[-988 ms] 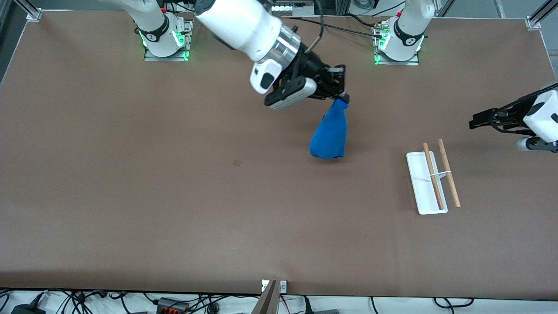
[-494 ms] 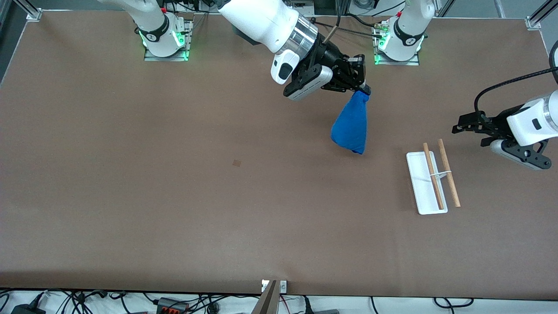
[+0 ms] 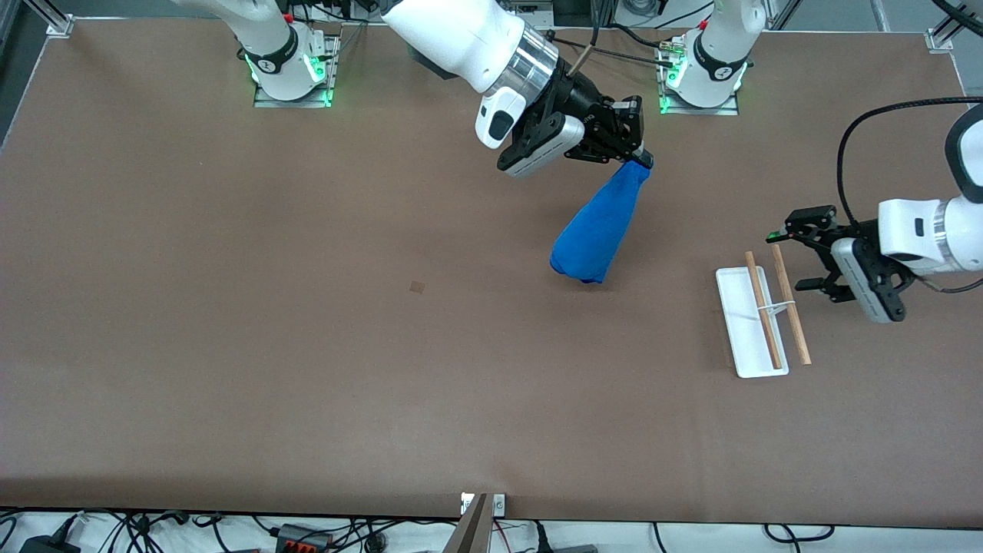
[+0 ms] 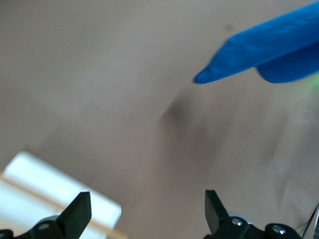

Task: Pass towel and hang on rack
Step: 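Carry the towel while the left gripper reaches toward it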

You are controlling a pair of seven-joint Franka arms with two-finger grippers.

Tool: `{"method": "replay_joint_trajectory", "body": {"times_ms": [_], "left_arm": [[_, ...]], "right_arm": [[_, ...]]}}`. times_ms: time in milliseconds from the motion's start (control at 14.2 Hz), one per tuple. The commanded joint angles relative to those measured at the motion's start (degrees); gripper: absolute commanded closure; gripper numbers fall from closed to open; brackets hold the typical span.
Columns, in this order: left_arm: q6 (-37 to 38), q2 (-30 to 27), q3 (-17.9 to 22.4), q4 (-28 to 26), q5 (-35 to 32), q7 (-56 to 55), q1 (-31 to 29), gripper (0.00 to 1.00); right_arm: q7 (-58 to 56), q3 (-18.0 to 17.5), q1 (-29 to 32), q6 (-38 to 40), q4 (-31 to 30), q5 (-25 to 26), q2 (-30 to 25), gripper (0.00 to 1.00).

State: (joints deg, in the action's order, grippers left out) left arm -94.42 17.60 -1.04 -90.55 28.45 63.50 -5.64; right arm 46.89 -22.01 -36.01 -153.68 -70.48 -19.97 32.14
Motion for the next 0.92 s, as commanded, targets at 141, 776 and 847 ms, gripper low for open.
{"method": "replay_joint_trajectory", "body": {"times_ms": [141,776,847], "left_arm": [[0.12,3.93,-0.54,-1.82,14.76,19.79,2.46,0.00],[-4.62,10.26,-5.11,-12.01,30.15,48.45,3.18,0.00],[-5.68,10.87,-5.63,-12.11,30.78,50.04,3.18,0.00]], "right_arm": [[-0.39,0.21,-0.47,0.05,1.66,-0.15,0.82,1.00],[-0.30,0.12,-0.55,-0.04,1.66,2.31,0.82,1.00],[-0.30,0.21,-0.55,-0.04,1.57,2.40,0.82,1.00]]}}
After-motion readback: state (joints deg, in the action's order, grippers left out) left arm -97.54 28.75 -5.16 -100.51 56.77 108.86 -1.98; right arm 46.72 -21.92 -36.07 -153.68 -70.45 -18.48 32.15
